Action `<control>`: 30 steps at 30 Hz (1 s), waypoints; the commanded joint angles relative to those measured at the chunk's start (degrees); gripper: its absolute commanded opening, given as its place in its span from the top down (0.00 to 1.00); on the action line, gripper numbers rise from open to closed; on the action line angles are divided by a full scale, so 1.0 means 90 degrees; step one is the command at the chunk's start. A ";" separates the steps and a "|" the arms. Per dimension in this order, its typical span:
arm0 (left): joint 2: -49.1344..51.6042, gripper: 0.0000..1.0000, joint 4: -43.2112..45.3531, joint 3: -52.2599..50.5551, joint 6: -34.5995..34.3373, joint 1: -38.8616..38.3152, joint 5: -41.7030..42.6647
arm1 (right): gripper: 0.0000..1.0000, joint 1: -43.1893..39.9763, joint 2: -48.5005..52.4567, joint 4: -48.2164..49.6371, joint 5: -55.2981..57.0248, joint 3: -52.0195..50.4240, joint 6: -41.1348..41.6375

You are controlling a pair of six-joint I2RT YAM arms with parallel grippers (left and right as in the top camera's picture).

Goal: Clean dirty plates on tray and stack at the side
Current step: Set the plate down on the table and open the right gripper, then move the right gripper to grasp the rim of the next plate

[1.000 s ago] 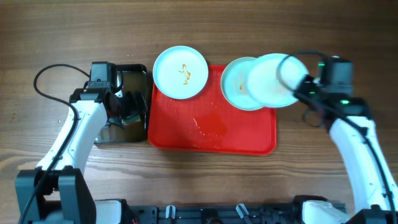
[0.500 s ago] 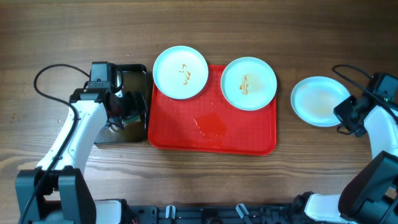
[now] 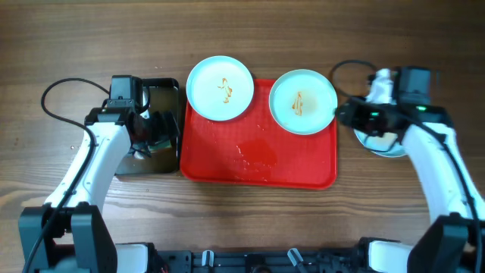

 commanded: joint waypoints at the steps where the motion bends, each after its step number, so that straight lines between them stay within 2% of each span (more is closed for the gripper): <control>1: -0.0049 0.00 -0.0029 -0.0007 -0.0104 0.0000 0.0080 | 0.51 0.0602 0.0549 0.0216 0.0593 -0.0270 0.0816; 6: -0.0049 0.00 -0.0034 -0.0007 -0.0104 0.0000 0.0080 | 0.52 0.0835 0.1382 0.0386 0.1401 -0.0272 0.2276; 10: -0.0049 0.00 -0.0029 -0.0007 -0.0104 0.0000 0.0080 | 0.55 0.0835 0.1987 0.0971 0.1324 -0.0272 0.2730; 12: -0.0049 0.00 -0.0032 -0.0007 -0.0104 0.0000 0.0080 | 0.71 0.0835 0.2144 0.1212 0.1229 -0.0272 0.2783; 14: -0.0049 0.00 -0.0032 -0.0007 -0.0104 0.0000 0.0080 | 0.90 0.0835 0.2137 0.1214 0.1100 -0.0272 0.2776; 15: -0.0049 0.00 -0.0027 -0.0007 -0.0104 0.0000 0.0080 | 0.94 0.0835 0.2137 0.1212 0.1039 -0.0272 0.2674; 19: -0.0049 0.00 -0.0024 -0.0007 -0.0104 0.0000 0.0080 | 0.96 0.0835 0.2123 0.1086 0.0274 -0.0272 0.1222; 23: -0.0049 0.00 -0.0022 -0.0007 -0.0104 0.0000 0.0080 | 0.96 0.0976 0.1953 0.0306 -0.0063 -0.0272 0.0682; 27: -0.0049 0.00 0.0000 -0.0007 -0.0104 0.0000 0.0080 | 0.96 0.1477 0.1885 -0.0423 -0.0061 -0.0272 0.0639; 30: -0.0049 0.00 0.0002 -0.0007 -0.0104 0.0000 0.0080 | 0.96 0.2084 0.1887 -0.0335 0.0063 -0.0272 0.0835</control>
